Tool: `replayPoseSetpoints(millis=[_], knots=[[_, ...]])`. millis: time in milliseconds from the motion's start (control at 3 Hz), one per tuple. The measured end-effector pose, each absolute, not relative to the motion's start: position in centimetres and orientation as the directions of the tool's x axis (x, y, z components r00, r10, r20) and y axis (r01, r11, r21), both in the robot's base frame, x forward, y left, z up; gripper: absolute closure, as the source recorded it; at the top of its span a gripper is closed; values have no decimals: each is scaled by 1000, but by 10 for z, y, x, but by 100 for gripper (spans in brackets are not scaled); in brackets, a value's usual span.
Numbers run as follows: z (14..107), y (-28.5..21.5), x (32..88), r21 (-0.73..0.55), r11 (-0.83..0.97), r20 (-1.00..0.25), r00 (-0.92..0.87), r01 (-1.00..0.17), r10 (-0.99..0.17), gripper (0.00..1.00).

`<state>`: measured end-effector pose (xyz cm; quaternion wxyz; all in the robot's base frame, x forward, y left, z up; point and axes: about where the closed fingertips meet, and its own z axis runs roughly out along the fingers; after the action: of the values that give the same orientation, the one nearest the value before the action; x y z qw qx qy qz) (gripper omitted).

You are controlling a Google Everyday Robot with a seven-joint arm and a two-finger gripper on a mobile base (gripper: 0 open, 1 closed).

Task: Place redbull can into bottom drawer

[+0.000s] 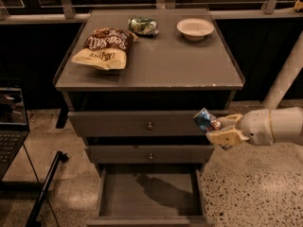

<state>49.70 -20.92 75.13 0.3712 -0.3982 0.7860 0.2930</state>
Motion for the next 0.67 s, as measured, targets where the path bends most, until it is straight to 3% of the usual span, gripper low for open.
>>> replayPoseSetpoints(millis=[667], knots=[[614,-227,492,306,590,-749,-572,-747,-335,100]])
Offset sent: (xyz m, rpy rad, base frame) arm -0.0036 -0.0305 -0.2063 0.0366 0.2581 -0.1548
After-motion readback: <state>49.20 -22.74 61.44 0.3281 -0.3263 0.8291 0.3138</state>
